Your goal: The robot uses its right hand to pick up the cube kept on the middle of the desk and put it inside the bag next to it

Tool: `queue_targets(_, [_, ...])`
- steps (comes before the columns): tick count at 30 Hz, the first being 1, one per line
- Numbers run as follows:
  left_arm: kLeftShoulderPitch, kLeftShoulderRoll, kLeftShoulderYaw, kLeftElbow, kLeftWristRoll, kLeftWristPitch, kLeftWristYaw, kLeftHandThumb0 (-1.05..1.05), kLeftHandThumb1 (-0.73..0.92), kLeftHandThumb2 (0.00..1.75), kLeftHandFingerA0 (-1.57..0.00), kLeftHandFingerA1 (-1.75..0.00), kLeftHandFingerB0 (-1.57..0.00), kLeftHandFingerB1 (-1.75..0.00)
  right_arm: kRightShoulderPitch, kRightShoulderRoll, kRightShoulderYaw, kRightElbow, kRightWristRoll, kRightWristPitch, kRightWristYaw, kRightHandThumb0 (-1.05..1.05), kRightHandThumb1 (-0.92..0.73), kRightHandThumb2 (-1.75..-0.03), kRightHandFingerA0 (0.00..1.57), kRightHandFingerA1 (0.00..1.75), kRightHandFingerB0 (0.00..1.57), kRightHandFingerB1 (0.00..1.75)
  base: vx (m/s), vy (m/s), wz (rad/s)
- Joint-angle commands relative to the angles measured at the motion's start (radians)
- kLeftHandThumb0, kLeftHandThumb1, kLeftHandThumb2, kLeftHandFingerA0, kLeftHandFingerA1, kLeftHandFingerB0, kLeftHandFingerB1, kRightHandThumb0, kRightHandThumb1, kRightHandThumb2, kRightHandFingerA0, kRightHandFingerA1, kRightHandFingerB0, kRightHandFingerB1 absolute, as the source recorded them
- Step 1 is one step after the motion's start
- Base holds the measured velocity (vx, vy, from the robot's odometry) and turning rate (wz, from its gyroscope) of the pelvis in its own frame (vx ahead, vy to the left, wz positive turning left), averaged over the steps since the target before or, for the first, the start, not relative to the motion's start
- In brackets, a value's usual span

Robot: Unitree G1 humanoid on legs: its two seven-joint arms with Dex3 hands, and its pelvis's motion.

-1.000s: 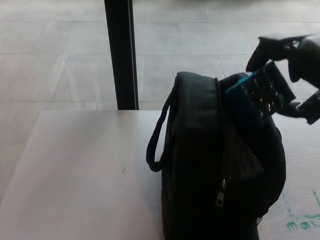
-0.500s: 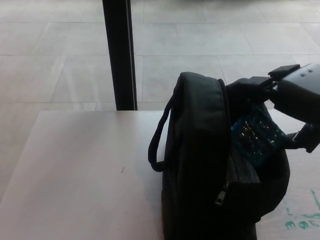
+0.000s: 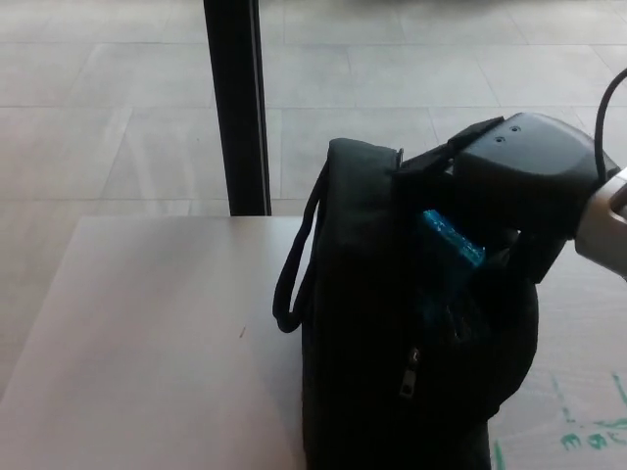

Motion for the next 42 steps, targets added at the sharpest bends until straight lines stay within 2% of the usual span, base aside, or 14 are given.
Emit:
queue_targets(1, [-0.001,0.02,0.016,0.005,0.0,0.013,-0.002,-0.62,0.71,0.61,-0.25,-0.5,-0.26,-0.4,-0.044,-0.017,0.044,-0.042,-0.164,0.177,0.223,-0.61,-0.68,-0.6,0.45,0.63,0.13,0.35,0.0,0.0,0.0])
queue_targets(2, [0.002,0.02,0.015,0.002,0.001,0.013,-0.001,-0.62,0.71,0.61,-0.25,-0.5,-0.26,-0.4,-0.046,-0.022,0.049,-0.044,-0.179,0.184,0.238,-0.61,-0.68,-0.6,0.45,0.63,0.13,0.35,0.0,0.0,0.0])
queue_targets(3, [0.005,0.024,0.006,0.0,0.01,-0.003,-0.007,-0.63,0.72,0.61,-0.25,-0.49,-0.26,-0.39,-0.048,-0.039,0.057,-0.047,-0.199,0.185,0.268,-0.71,-0.48,-0.86,0.06,0.54,0.03,0.3,0.0,0.0,0.0])
queue_targets(4, [0.008,0.025,0.003,-0.006,0.012,0.001,-0.005,-0.64,0.72,0.61,-0.25,-0.48,-0.26,-0.38,-0.043,-0.055,0.056,-0.053,-0.206,0.18,0.279,-0.8,-0.46,-0.86,0.0,0.26,0.06,0.1,0.0,0.0,0.0])
queue_targets(13, [0.014,0.022,0.005,-0.008,0.019,-0.014,0.009,-0.63,0.72,0.6,-0.29,-0.49,-0.27,-0.39,-0.086,-0.132,0.073,-0.053,-0.177,0.185,0.5,-0.81,-0.48,-0.86,0.0,0.07,0.05,0.1,0.0,0.0,0.0])
queue_targets(14, [0.011,0.021,0.007,-0.007,0.017,-0.007,0.011,-0.62,0.72,0.6,-0.29,-0.49,-0.28,-0.39,-0.091,-0.135,0.075,-0.053,-0.173,0.189,0.521,-0.78,-0.46,-0.58,0.0,0.0,0.04,0.31,0.0,0.0,0.0])
queue_targets(15, [0.012,0.022,0.004,-0.009,0.019,-0.009,0.011,-0.63,0.72,0.6,-0.3,-0.5,-0.28,-0.39,-0.101,-0.134,0.074,-0.054,-0.162,0.2,0.551,-0.86,-0.53,-0.87,0.0,0.0,0.11,0.2,0.0,0.0,0.0])
queue_targets(17, [0.013,0.025,-0.003,-0.007,0.03,-0.022,0.012,-0.65,0.71,0.6,-0.3,-0.5,-0.29,-0.39,-0.105,-0.134,0.071,-0.055,-0.154,0.207,0.571,-0.8,-0.34,-0.74,0.0,0.0,0.07,0.27,0.0,0.0,0.0])
queue_targets(20, [0.01,0.024,0.002,-0.002,0.023,-0.011,0.012,-0.63,0.71,0.6,-0.3,-0.5,-0.29,-0.4,-0.124,-0.125,0.057,-0.051,-0.124,0.247,0.618,-0.75,-0.44,-0.64,0.0,0.0,0.02,0.27,0.0,0.0,0.0])
queue_targets(21, [0.008,0.024,0.001,0.002,0.027,-0.013,0.017,-0.63,0.71,0.6,-0.31,-0.49,-0.3,-0.39,-0.134,-0.124,0.049,-0.048,-0.108,0.255,0.634,-0.83,-0.46,-0.85,0.0,0.09,0.07,0.11,0.0,0.0,0.0])
queue_targets(22, [0.009,0.023,0.004,-0.001,0.023,-0.009,0.016,-0.71,0.56,0.93,-0.3,-0.58,-0.21,-0.49,-0.142,-0.126,0.039,-0.045,-0.095,0.26,0.639,-0.87,-0.49,-0.87,0.0,0.04,0.07,0.13,0.0,0.0,0.0])
queue_targets(23, [0.011,0.023,0.008,-0.01,0.016,0.003,0.013,-0.62,0.71,0.6,-0.3,-0.49,-0.3,-0.4,-0.17,-0.138,0.015,-0.034,-0.063,0.27,0.659,-0.93,-0.53,-0.89,0.0,0.0,0.09,0.19,0.0,0.0,0.0])
queue_targets(34, [0.012,0.023,0.007,0.004,0.01,0.006,0.0,-0.63,0.69,0.6,-0.25,-0.5,-0.25,-0.4,-0.19,-0.221,-0.277,-0.004,0.168,0.368,0.626,-0.9,-0.56,-0.93,0.0,0.11,0.13,0.2,0.0,0.0,0.0])
queue_targets(42, [0.019,0.027,0.004,0.01,0.015,-0.005,-0.006,-0.63,0.71,0.61,-0.25,-0.49,-0.25,-0.39,0.113,-0.277,-0.627,-0.135,0.261,0.45,0.596,-0.62,-0.47,-0.86,0.0,0.3,0.07,0.34,0.0,0.0,0.0])
